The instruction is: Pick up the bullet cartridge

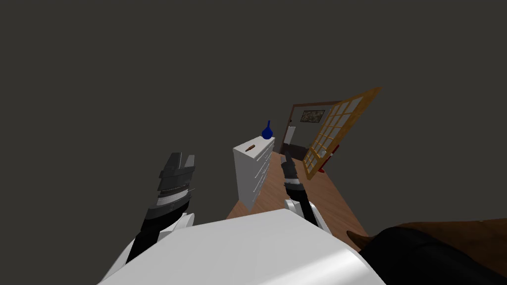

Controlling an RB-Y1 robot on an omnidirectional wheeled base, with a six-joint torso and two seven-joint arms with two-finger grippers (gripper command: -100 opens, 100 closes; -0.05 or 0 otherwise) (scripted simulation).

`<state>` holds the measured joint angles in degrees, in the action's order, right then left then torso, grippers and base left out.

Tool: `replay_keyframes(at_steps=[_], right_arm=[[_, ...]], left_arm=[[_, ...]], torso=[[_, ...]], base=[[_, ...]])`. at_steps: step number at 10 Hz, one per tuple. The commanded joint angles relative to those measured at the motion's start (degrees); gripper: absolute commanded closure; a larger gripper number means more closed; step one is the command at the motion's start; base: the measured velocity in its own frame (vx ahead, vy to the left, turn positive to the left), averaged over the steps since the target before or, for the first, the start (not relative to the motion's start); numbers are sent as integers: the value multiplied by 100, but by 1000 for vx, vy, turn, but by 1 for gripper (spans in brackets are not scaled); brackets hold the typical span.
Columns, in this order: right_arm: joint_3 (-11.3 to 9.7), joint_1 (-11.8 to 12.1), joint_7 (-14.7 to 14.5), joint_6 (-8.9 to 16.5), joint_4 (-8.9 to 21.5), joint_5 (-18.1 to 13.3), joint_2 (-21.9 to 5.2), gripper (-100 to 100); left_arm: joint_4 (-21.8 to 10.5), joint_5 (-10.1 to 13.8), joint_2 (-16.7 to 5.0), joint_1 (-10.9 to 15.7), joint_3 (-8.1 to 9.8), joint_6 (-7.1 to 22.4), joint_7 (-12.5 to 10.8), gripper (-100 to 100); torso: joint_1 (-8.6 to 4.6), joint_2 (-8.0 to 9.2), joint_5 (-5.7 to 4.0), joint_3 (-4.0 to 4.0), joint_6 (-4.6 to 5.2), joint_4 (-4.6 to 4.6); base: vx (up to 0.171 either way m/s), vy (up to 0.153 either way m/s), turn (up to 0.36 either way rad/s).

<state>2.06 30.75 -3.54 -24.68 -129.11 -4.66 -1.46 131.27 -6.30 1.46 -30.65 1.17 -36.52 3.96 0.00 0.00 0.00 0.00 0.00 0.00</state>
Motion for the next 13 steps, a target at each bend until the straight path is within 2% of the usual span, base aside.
replay_keyframes(at_steps=[1,3,6,13], right_arm=[[-4,-8,35,-25,42,-18,-201,-100],[-9,-33,117,-84,142,-59,-565,-100],[-10,-53,174,-124,212,-87,-914,-100],[-17,-167,486,-355,596,-251,-2148,-100]], left_arm=[[0,0,0,0,0,0,0,0],[0,0,0,1,0,0,0,0],[0,0,-1,1,0,0,0,0],[0,0,-1,0,1,0,0,0]], torso=[[0,0,0,0,0,0],[-24,13,-5,7,-1,2],[-29,19,-6,11,0,4],[-30,21,-7,13,1,5]], base=[[-13,-27,44],[-55,-73,76],[-44,-60,37],[-57,-76,72]])
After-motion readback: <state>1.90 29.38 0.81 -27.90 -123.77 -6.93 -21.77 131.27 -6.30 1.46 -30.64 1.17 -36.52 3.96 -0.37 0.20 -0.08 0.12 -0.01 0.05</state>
